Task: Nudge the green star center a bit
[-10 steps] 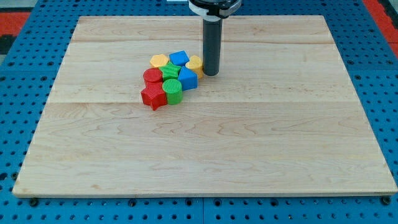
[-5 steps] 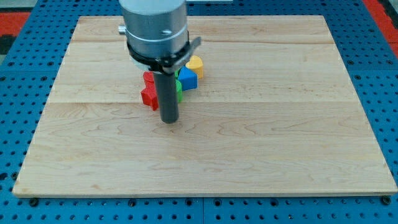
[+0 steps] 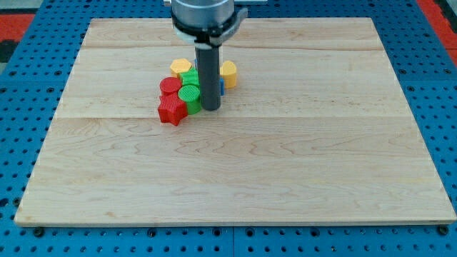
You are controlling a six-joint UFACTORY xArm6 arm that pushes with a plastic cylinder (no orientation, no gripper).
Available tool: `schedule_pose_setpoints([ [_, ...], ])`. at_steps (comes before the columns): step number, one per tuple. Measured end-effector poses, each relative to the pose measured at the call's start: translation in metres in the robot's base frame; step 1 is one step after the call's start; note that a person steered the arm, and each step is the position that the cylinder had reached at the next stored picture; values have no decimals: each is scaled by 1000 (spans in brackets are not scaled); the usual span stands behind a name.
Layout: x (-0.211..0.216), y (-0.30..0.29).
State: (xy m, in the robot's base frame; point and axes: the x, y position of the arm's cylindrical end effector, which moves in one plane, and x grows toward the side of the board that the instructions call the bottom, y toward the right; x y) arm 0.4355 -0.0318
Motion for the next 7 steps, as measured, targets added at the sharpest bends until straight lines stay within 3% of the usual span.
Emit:
schedule_pose_setpoints([
  [1, 46, -12],
  [2, 37, -46],
  [3, 2, -59],
  [5, -14, -58],
  [7, -67, -72],
])
